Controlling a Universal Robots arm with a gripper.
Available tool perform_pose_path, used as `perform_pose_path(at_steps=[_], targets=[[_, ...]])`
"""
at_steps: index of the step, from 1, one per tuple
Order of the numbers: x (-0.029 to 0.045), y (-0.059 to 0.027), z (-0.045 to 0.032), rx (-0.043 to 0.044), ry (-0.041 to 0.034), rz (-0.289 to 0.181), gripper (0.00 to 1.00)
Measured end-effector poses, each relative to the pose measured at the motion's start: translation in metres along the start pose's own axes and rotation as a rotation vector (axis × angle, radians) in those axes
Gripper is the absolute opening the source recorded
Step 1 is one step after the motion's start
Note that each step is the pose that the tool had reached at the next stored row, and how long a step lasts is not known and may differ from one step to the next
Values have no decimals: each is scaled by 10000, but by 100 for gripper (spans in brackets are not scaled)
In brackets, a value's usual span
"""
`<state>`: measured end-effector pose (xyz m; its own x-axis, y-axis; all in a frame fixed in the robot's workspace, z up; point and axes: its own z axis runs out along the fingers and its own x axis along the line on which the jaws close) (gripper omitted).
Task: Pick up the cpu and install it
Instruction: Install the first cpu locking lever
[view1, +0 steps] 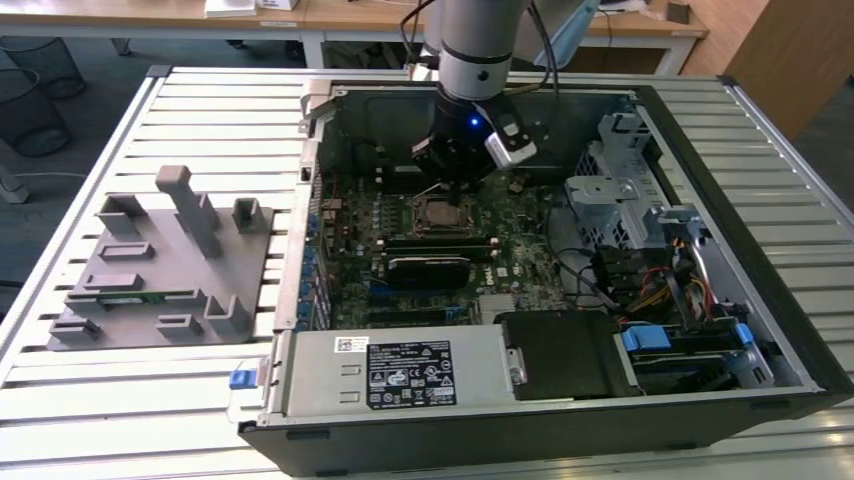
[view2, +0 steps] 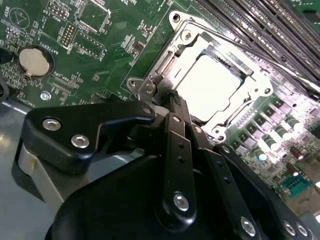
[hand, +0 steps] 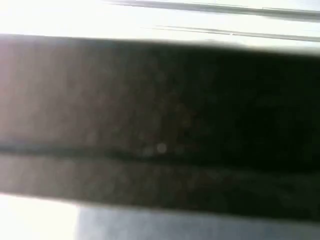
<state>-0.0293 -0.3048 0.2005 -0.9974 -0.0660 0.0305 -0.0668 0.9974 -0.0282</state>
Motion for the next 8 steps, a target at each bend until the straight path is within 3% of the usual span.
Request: perform_pose_path(at_steps=[4,8], targets=[[2,-12,-37,-21,-2,-2,11],[6,-82,-36,-26,-2,-1,11]])
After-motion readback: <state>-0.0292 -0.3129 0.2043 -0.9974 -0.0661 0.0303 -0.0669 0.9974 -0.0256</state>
